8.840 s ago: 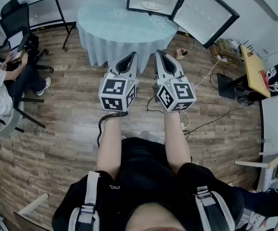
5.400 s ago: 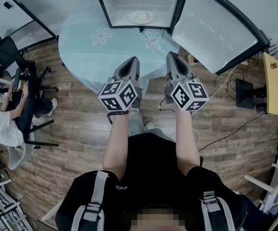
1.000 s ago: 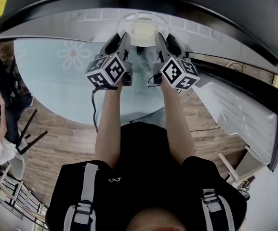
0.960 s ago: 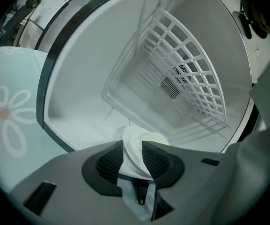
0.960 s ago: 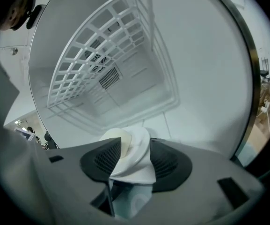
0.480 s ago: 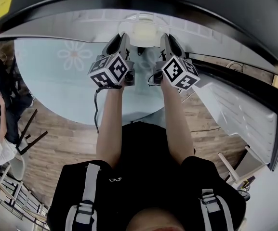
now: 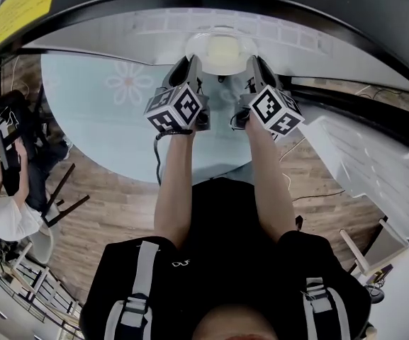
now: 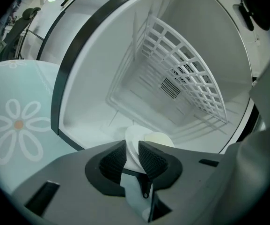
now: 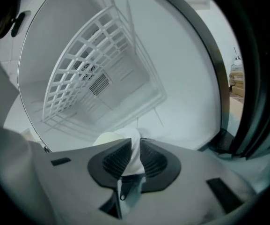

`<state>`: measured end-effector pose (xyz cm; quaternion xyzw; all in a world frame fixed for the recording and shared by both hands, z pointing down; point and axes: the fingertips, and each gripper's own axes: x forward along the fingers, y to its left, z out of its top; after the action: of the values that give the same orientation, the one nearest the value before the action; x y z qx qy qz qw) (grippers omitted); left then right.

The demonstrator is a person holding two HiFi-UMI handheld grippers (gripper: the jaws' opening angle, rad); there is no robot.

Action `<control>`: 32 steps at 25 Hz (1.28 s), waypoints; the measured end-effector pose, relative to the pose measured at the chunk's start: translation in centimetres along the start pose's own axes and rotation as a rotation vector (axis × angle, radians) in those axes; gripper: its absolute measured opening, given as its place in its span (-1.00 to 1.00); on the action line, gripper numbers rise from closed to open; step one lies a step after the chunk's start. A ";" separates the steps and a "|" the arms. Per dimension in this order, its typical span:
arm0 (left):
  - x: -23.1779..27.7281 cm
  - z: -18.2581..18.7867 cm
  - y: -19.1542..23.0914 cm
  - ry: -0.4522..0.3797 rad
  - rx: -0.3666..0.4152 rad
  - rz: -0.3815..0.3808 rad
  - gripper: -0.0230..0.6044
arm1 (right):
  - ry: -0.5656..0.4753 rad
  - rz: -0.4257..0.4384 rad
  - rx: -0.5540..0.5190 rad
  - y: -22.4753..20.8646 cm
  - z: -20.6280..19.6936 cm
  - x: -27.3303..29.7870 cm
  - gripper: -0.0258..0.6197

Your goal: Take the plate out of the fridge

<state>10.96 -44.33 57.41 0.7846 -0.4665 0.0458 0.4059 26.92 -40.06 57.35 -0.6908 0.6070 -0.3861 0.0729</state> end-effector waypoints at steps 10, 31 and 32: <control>-3.4 1.4 -1.4 -0.033 0.022 -0.049 -0.70 | -0.039 0.022 -0.033 2.5 1.1 -2.6 -0.75; -10.0 4.5 -6.0 -0.140 0.070 -0.126 -0.70 | -0.198 0.121 -0.045 6.8 4.1 -9.8 -0.74; -10.2 4.6 -6.1 -0.143 0.073 -0.131 -0.70 | -0.205 0.127 -0.039 6.9 4.2 -10.1 -0.74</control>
<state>8.56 -38.89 46.12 0.8288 -0.4402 -0.0199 0.3447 24.48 -34.32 46.07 -0.6882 0.6462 -0.2961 0.1453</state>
